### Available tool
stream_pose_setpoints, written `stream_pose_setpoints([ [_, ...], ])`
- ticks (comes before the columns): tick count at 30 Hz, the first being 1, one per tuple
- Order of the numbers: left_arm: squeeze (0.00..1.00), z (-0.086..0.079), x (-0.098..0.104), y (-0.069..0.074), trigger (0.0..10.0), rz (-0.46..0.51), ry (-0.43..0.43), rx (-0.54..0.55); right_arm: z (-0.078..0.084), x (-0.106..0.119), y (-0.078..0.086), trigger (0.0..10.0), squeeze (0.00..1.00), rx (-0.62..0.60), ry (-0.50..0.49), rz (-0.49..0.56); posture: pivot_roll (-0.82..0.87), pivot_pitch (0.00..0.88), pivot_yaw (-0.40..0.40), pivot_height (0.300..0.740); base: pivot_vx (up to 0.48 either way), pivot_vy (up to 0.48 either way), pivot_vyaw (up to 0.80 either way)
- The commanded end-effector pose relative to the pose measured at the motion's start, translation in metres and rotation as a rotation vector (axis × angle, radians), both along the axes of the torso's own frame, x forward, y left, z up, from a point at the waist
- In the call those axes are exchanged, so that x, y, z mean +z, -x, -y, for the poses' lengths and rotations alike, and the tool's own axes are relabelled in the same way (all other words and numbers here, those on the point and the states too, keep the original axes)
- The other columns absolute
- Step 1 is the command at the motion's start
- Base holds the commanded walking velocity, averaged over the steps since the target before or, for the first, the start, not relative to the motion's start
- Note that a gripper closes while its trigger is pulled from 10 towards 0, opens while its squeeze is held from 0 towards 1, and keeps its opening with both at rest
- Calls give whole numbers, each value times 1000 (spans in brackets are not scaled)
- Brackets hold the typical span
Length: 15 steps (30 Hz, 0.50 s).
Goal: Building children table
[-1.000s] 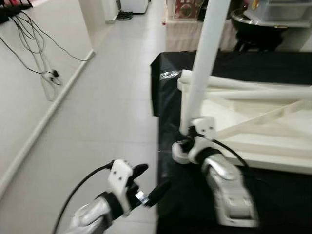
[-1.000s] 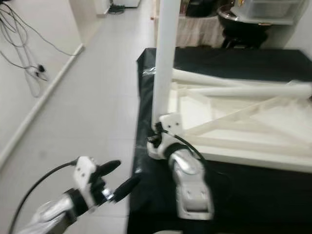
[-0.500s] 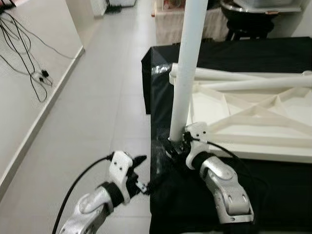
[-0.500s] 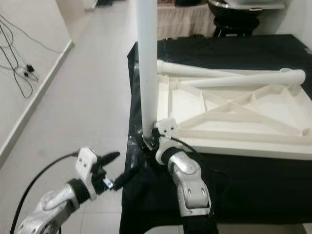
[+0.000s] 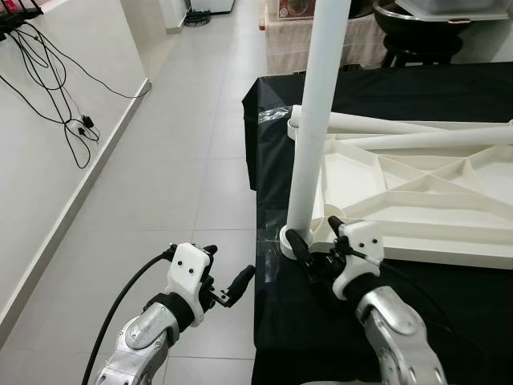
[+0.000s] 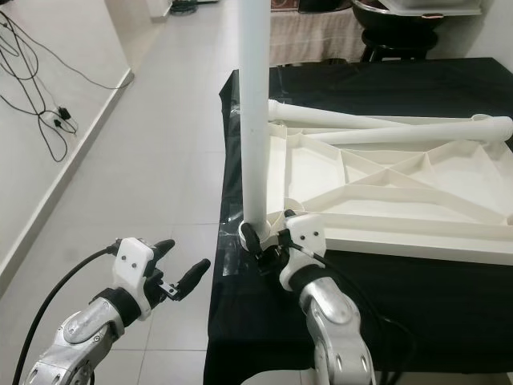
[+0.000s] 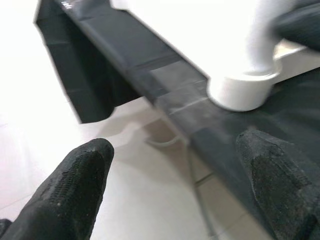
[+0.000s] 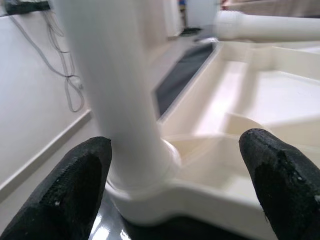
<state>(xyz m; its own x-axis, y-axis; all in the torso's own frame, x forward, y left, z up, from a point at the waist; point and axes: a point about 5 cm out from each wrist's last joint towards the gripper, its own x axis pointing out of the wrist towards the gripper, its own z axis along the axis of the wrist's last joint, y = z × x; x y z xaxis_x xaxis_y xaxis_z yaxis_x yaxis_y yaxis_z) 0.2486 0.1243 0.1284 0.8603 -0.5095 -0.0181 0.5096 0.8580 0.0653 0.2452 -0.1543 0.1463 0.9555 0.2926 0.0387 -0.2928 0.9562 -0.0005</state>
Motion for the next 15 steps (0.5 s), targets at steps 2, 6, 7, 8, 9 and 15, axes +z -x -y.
stream_pose_setpoints([
  [2, 0, -9, -7, 0, 10000, -21, -24, 80, -6, 1, 13, 10000, 0, 88, -3, 8, -78, 120, 73, 740, 0, 0, 0],
  [6, 0, -11, -10, -1, 10000, -30, -45, 114, -8, -1, 14, 10000, 0, 99, 5, 4, -76, 109, 72, 740, 0, 360, 0],
  [7, 0, -12, -10, -1, 10000, -28, -50, 117, -8, -2, 13, 10000, 0, 98, -2, 2, -76, 109, 72, 740, 0, 480, 0],
  [8, 0, -12, -10, -1, 10000, -28, -50, 117, -8, -2, 13, 10000, 0, 98, -2, 2, -76, 109, 72, 740, 0, 480, 0],
  [9, 0, -12, -11, -2, 10000, -27, -51, 119, -8, -2, 13, 10000, 0, 107, -17, 2, -75, 103, 69, 740, 0, 480, 0],
  [15, 0, -12, -13, -3, 10000, -31, -48, 120, -12, -4, 17, 10000, 0, 183, -41, 5, -79, 88, 67, 740, 0, 480, 0],
])
